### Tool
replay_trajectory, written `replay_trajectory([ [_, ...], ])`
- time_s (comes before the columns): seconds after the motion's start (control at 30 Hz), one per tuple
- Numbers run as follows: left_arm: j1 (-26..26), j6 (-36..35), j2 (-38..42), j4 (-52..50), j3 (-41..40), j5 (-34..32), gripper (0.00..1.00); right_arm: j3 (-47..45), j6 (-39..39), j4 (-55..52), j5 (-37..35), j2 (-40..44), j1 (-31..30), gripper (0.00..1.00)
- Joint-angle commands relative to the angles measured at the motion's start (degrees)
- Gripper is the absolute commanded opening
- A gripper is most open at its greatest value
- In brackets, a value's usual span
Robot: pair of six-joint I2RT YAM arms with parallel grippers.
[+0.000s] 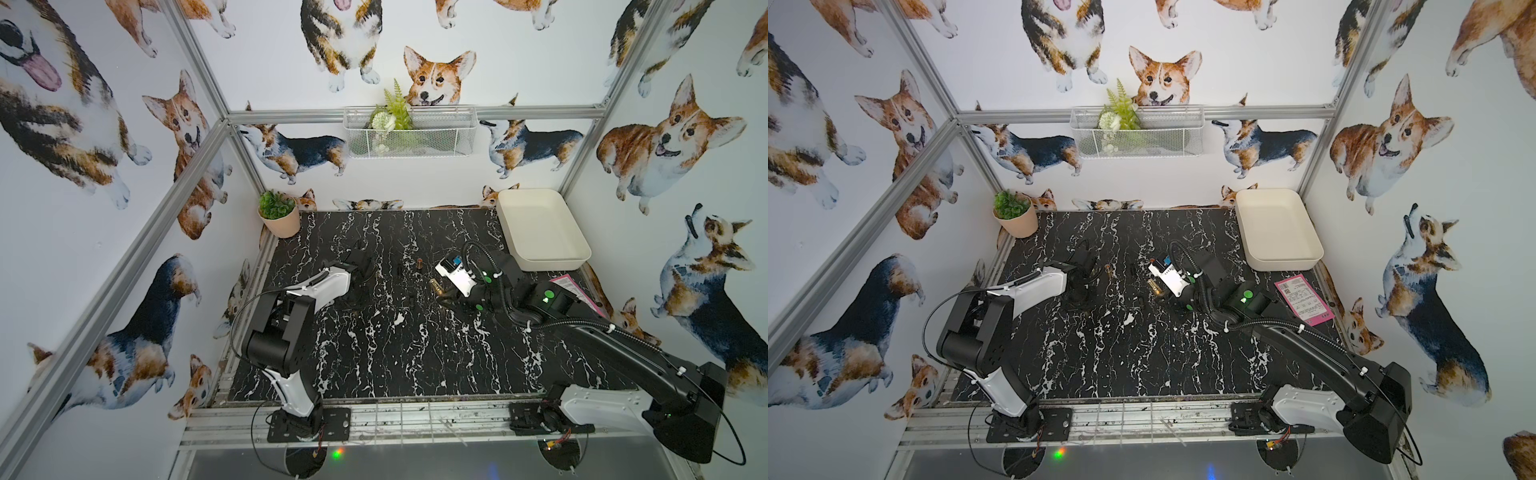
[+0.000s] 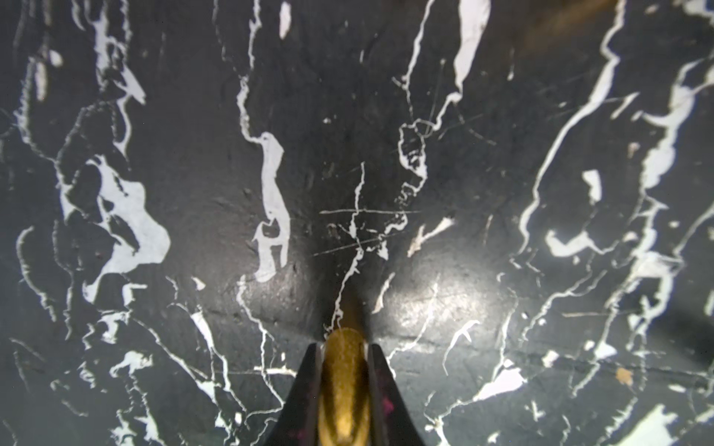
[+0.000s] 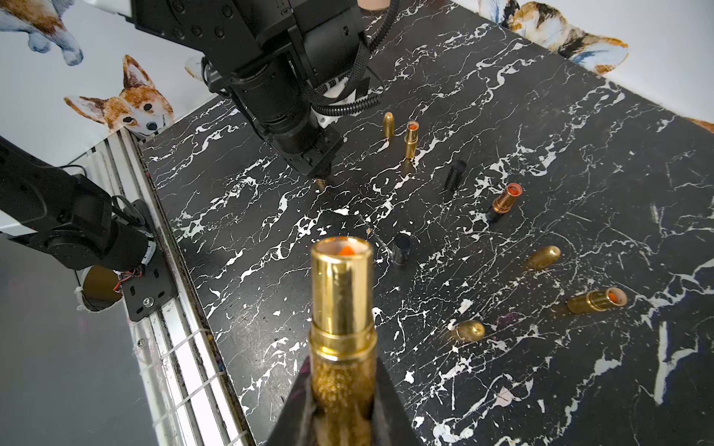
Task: Open the lipstick cap
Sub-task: Place the cover at the center of the board, then place the lipstick at the center of the board.
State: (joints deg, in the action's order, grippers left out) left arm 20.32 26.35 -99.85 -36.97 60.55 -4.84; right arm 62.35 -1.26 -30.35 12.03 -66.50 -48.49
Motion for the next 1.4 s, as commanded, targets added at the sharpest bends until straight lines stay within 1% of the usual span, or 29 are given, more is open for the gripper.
replay_trajectory([
  [0.0,-0.1,1.12,-0.09,0.28,-0.61,-0.08,0.21,-0.03,0.82,1.35,-0.25,0.03,-0.13,0.0],
  [0.03,-0.1,1.13,0.16,0.15,-0.65,-0.1,0.28,-0.09,0.82,1.42,-0.25,-0.01,-0.12,0.0],
  [0.07,-0.1,1.16,0.22,0.07,-0.62,-0.15,0.3,-0.07,0.82,1.51,-0.34,0.09,-0.11,0.0],
  [0.17,-0.1,1.15,0.52,-0.12,-0.61,-0.08,0.42,-0.29,0.88,2.05,-0.41,0.32,-0.11,0.0],
  [0.23,-0.17,1.16,0.75,-0.21,-0.54,-0.31,0.47,-0.13,0.82,1.96,-0.39,0.2,-0.13,0.01],
  [0.37,-0.21,1.16,1.86,-1.04,0.2,-0.61,0.52,-0.12,0.83,1.79,-0.34,-0.02,-0.16,0.01],
  [0.5,-0.46,0.82,4.4,-3.85,2.39,0.06,0.54,0.01,1.06,1.7,-0.6,0.06,-0.12,0.01],
  [0.6,-0.68,0.46,8.64,-6.75,4.86,2.04,0.55,0.26,1.26,1.91,-0.78,0.05,-0.11,0.01],
  [0.67,-0.8,0.0,11.13,-8.39,6.84,5.35,0.54,0.4,1.26,2.18,-0.87,-0.03,-0.13,0.01],
  [0.8,-0.72,-1.84,13.31,-12.43,12.37,14.98,0.53,0.63,1.37,3.37,-0.78,0.0,-0.11,0.01],
  [0.87,-0.57,-1.36,14.91,-12.04,14.06,22.76,0.51,0.03,1.35,5.02,-1.04,0.33,-0.11,0.01],
  [0.9,-0.47,-1.12,15.37,-11.48,14.21,24.9,0.51,-0.29,1.43,5.75,-1.26,0.39,-0.12,0.01],
  [0.93,-0.13,-0.2,16.2,-10.55,15.07,29.23,0.51,-0.23,1.56,5.91,-1.31,0.08,-0.12,0.01],
  [1.0,0.47,0.63,16.53,-9.77,16.41,34.58,0.51,0.13,1.79,5.98,-1.23,-0.65,-0.16,0.01],
  [1.2,3.08,2.88,18.28,-7.24,19.42,44.12,0.51,0.59,1.24,7.15,0.51,-2.87,-0.11,0.01],
  [1.37,4.9,2.91,17.87,-6.98,21.56,47.68,0.53,1.26,0.73,7.84,1.67,-4.56,-0.2,0.02],
])
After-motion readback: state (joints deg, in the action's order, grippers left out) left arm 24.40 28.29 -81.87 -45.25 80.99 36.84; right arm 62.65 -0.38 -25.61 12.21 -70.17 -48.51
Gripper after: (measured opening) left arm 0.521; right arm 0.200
